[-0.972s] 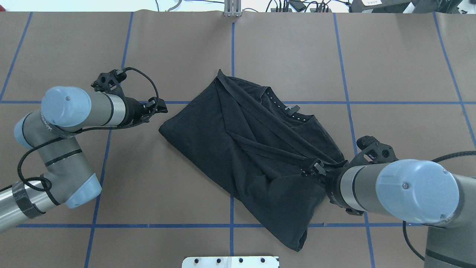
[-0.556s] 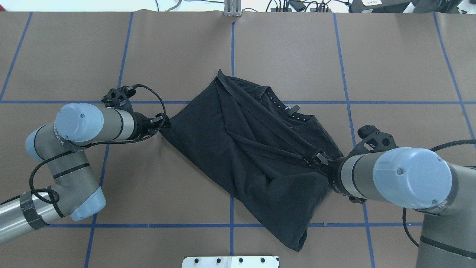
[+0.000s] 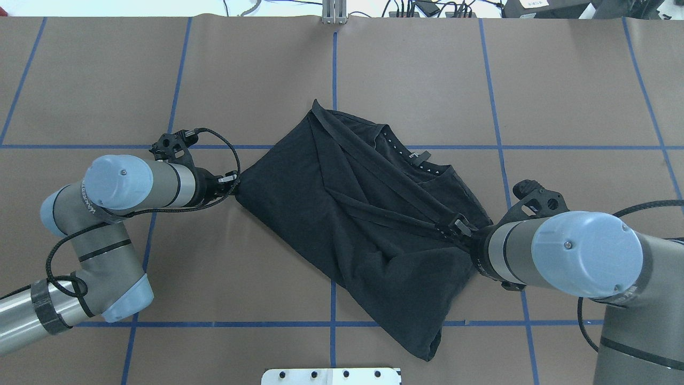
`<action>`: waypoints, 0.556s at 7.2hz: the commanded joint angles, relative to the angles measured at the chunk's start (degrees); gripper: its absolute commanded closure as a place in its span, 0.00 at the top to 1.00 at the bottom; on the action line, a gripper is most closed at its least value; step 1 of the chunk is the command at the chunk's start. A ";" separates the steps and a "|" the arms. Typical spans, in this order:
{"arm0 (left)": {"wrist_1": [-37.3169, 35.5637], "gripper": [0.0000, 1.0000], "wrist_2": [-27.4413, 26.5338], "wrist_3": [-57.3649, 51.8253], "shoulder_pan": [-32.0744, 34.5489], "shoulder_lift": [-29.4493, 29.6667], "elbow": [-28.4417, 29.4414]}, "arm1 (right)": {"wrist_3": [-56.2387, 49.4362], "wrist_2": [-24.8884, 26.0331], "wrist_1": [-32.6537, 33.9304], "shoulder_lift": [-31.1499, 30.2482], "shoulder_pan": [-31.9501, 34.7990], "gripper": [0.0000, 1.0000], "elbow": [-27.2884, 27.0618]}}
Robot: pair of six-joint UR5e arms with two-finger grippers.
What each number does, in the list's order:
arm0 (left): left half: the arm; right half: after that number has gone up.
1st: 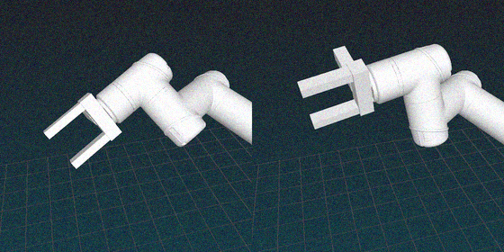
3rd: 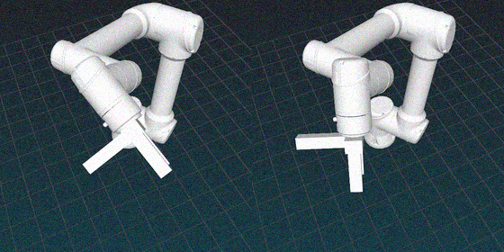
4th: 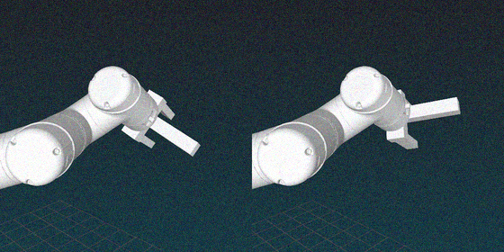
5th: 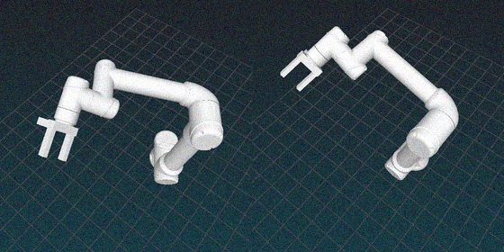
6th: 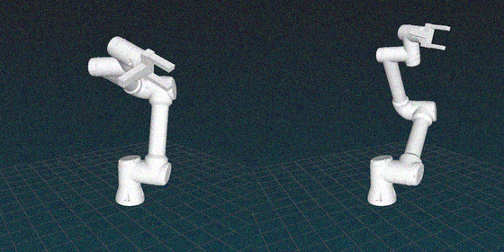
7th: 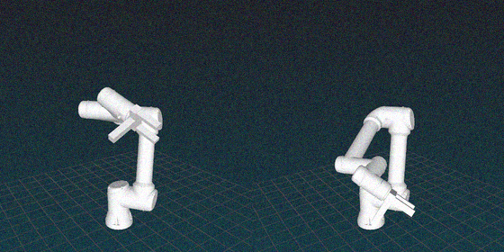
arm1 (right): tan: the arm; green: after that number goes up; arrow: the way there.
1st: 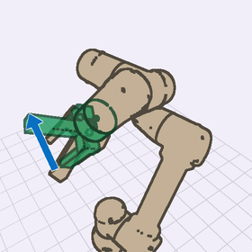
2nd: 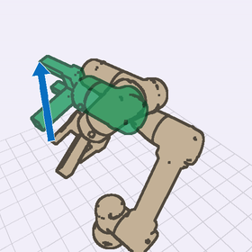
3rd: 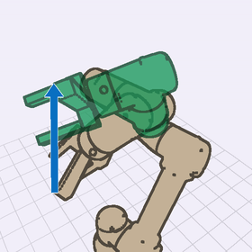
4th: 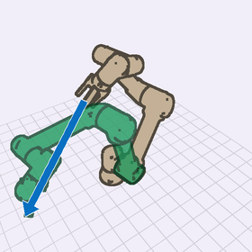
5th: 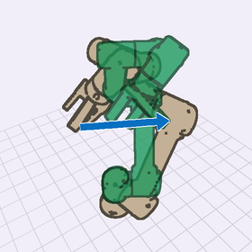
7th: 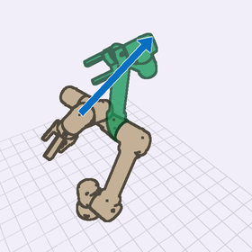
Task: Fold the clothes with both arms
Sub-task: 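Grasp the far corner with the left gripper while the right gripper holds its corner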
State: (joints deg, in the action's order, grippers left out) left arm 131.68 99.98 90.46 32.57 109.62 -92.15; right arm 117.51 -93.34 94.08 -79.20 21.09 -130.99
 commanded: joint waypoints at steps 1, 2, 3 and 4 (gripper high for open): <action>0.07 0.00 0.30 -2.54 1.08 0.41 -0.22 | 0.00 -0.09 -0.47 0.10 0.26 1.00 1.00; -0.01 0.00 0.48 -8.92 4.57 0.59 -0.05 | 0.00 0.00 -0.56 0.10 0.35 1.00 1.00; 0.33 0.00 0.65 -11.42 8.08 2.85 2.91 | 0.00 0.00 -0.56 0.10 0.36 1.00 1.00; 0.34 0.00 0.66 -13.53 10.82 9.84 10.25 | 0.00 0.09 -0.56 0.10 0.36 1.00 1.00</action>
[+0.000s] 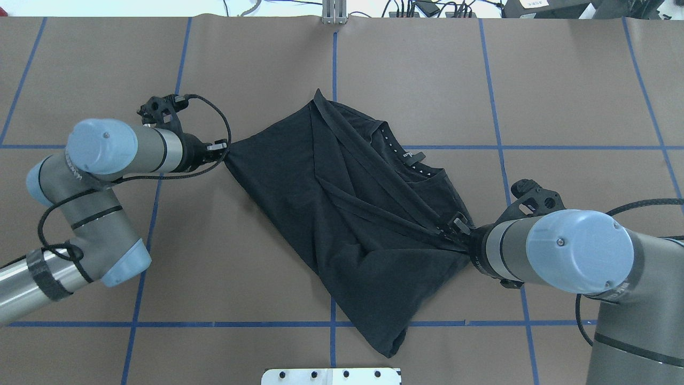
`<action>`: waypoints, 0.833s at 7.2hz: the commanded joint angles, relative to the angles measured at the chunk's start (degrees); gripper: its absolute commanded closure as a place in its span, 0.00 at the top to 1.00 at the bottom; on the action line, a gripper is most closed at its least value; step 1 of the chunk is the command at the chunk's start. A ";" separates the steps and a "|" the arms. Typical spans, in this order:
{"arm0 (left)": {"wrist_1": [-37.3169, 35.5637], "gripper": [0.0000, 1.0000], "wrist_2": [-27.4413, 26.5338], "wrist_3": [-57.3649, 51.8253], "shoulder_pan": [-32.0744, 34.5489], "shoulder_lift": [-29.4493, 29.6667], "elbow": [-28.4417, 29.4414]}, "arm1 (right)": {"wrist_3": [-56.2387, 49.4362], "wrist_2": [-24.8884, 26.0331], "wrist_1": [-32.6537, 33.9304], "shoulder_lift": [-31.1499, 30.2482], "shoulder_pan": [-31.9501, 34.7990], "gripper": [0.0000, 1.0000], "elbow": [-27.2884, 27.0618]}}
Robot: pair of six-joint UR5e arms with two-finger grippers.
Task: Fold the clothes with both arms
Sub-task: 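Grasp the far corner with the left gripper while the right gripper holds its corner, then pull the left-held corner away from the robot while the right gripper releases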
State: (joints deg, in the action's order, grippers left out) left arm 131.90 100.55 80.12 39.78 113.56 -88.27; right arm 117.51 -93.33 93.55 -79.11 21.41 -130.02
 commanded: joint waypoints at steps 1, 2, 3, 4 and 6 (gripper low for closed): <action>0.37 0.00 0.08 -4.08 6.07 14.23 15.93 | 0.00 0.25 -0.03 -0.08 0.04 1.00 0.12; 0.72 0.00 0.08 -4.70 7.66 22.49 25.34 | 0.00 0.43 0.06 -0.08 0.04 1.00 0.12; 2.29 0.00 0.00 -5.14 8.72 28.23 33.17 | 0.00 0.51 0.06 -0.08 0.12 1.00 0.21; 7.27 0.00 -0.44 -5.41 8.82 33.68 43.00 | 0.00 0.60 0.06 -0.08 0.21 1.00 0.21; 9.96 0.77 -0.18 -5.32 8.91 38.57 50.13 | 0.18 0.60 -0.03 -0.08 -0.05 1.00 0.38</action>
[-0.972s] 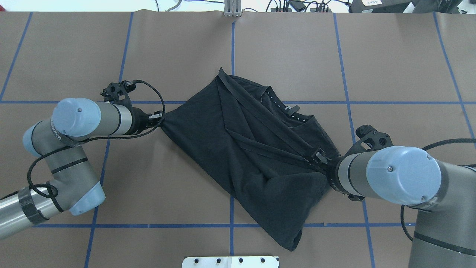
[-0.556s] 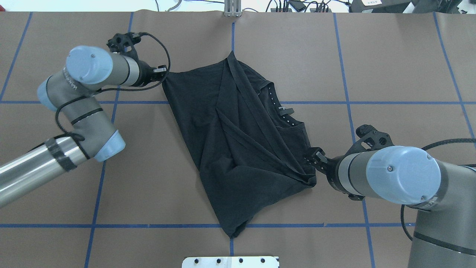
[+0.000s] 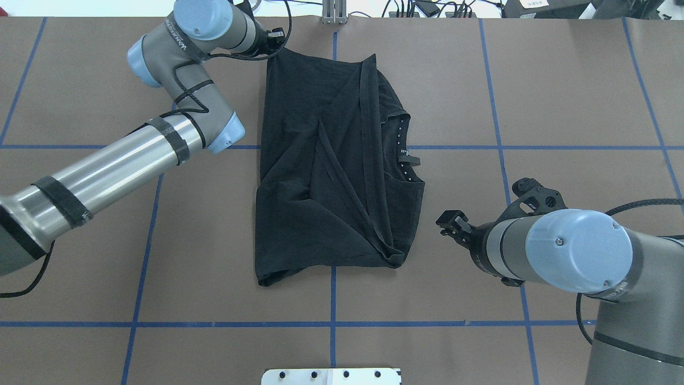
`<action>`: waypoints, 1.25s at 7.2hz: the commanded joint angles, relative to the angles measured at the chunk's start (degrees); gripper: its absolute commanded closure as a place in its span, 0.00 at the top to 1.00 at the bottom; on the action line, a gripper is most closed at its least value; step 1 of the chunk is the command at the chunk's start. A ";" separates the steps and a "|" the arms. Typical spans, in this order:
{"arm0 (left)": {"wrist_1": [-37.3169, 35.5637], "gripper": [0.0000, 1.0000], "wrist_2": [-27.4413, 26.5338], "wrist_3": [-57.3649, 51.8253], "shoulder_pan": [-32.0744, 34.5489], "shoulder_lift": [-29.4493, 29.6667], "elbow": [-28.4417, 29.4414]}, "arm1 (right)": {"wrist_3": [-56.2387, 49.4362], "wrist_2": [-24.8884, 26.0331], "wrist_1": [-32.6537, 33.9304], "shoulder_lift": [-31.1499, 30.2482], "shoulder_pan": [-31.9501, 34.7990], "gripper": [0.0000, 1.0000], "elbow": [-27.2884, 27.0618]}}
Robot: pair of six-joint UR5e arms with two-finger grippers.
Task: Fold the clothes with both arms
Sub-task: 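Pull the left-held corner away from the robot while the right gripper releases, then move the right gripper to the shirt's near corner by the collar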
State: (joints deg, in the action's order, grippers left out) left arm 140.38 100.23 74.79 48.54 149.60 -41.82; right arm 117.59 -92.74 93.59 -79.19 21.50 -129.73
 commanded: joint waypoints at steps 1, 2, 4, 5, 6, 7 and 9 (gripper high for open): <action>1.04 0.86 0.40 -0.09 0.41 1.85 -1.19 | -0.16 0.37 -0.42 0.09 -0.31 1.00 1.31; 0.08 0.86 0.58 -0.09 0.32 -3.73 -9.51 | -0.08 1.94 -0.42 4.18 -0.23 1.00 4.89; -2.91 0.86 7.94 0.09 0.41 -17.07 -27.25 | -0.08 2.04 -0.42 11.67 -0.14 1.00 12.28; -3.00 0.86 8.05 0.09 0.50 -22.28 -33.43 | -0.25 2.13 -1.38 11.95 -0.31 1.00 13.53; -3.01 0.86 8.05 0.35 0.59 -26.94 -38.98 | 0.62 2.82 -5.91 11.95 -0.66 1.00 16.76; -4.66 0.86 8.14 0.61 0.59 -28.12 -41.30 | 6.37 5.35 -9.26 11.78 -2.49 1.00 18.01; -9.41 0.86 8.05 0.62 0.50 -28.13 -44.21 | 19.22 16.49 -9.65 11.43 -9.78 1.00 20.03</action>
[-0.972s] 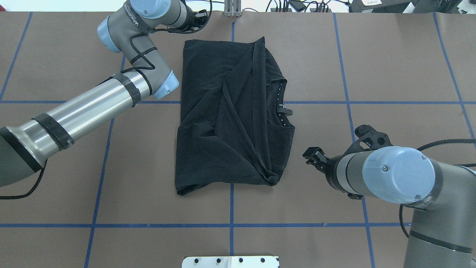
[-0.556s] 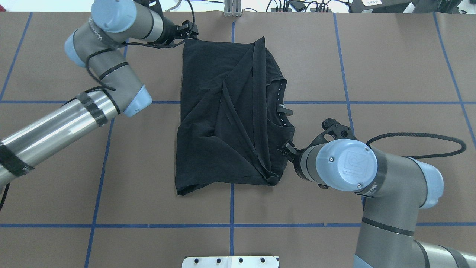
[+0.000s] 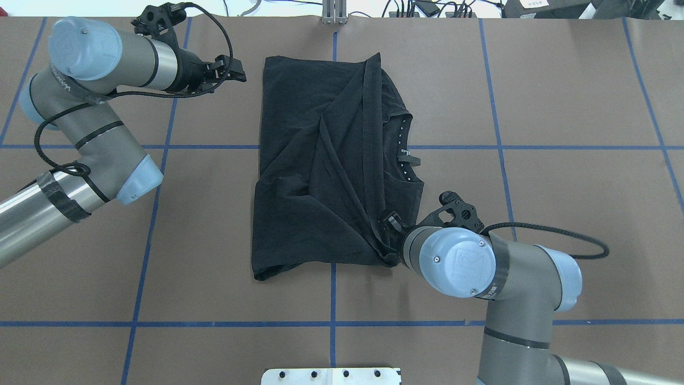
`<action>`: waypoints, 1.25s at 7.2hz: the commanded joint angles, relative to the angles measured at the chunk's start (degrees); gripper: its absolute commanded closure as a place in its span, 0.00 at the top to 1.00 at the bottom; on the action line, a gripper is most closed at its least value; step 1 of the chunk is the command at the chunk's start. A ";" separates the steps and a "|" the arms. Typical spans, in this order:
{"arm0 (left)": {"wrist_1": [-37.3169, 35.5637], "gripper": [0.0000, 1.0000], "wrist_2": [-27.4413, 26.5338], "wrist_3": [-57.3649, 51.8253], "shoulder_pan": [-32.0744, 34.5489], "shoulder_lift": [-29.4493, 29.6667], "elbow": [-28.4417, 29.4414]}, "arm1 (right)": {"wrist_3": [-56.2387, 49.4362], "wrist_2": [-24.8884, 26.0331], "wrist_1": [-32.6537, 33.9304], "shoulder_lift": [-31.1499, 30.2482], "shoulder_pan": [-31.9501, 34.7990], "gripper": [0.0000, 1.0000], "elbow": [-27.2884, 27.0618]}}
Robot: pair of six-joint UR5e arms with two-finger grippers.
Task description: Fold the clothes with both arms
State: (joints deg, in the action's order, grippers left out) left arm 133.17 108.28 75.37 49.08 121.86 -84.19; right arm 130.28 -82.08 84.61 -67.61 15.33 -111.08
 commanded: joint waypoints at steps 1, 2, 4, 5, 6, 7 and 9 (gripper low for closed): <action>-2.22 0.86 0.00 0.04 -0.04 -0.39 -1.94 | 8.57 7.10 -0.76 0.11 -4.08 1.00 4.43; -2.22 0.86 -0.09 0.13 -0.12 -0.39 -1.94 | 8.41 7.98 -0.85 0.20 -4.08 1.00 5.68; -2.39 0.86 -0.18 0.30 -0.04 -0.39 -2.12 | 8.24 8.08 -0.76 0.72 -4.00 0.93 5.52; -2.39 0.86 -0.26 0.57 -0.12 -0.48 -2.12 | 7.98 8.08 -0.76 1.16 -3.39 0.85 5.52; -2.31 0.86 -0.27 0.66 -0.12 -0.74 -2.21 | 7.71 7.91 -0.76 1.69 -2.95 0.84 5.52; -2.39 0.86 -0.27 0.66 -0.21 -0.75 -2.12 | 7.62 7.99 -0.76 1.61 -2.94 0.83 5.61; -2.31 0.86 -0.35 1.01 -0.30 -0.75 -2.12 | 7.62 8.08 -0.67 1.43 -3.55 0.77 5.70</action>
State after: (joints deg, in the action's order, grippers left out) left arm 130.81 107.99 76.15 48.85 121.13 -86.32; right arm 137.96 -74.08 83.90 -66.08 12.12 -105.43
